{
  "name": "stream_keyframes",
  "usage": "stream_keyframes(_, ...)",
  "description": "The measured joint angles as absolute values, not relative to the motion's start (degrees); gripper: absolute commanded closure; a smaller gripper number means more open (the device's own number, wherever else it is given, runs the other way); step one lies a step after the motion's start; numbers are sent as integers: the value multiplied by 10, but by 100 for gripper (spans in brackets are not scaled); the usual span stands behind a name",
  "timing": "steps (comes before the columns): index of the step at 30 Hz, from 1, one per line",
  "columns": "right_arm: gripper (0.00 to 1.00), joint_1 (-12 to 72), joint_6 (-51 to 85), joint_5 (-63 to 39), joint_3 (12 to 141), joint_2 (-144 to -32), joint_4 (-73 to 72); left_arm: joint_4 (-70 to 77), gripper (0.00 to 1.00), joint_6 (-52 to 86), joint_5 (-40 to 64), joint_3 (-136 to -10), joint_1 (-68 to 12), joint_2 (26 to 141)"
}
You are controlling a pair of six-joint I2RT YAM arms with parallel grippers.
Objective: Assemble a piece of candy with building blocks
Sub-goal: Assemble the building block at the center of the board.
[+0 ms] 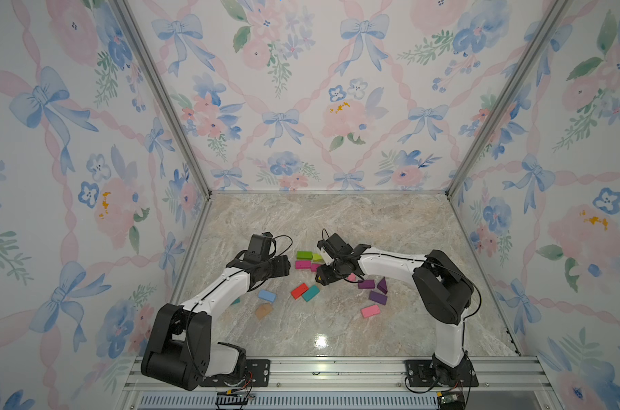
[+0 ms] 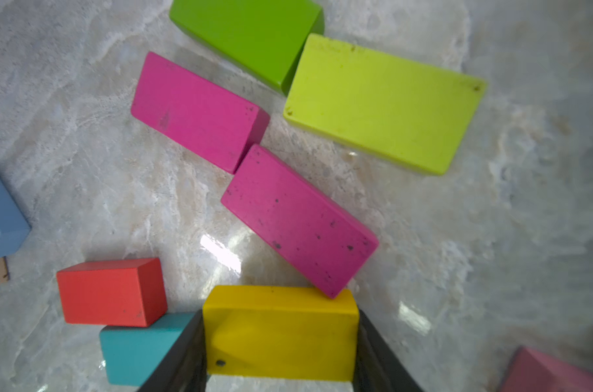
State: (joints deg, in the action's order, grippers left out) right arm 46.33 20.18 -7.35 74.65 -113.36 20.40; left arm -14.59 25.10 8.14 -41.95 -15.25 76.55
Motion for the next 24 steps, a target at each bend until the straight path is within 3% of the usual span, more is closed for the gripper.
stream_keyframes(8,58,462,227,-78,756,-1147,176,-144,28,251,91,-420,-152,760)
stream_keyframes(18,35,462,240,-63,757,-1150,164,-142,28,251,95,-420,-152,756)
stream_keyframes(24,28,466,234,-35,756,-1147,173,-142,27,251,99,-420,-152,745)
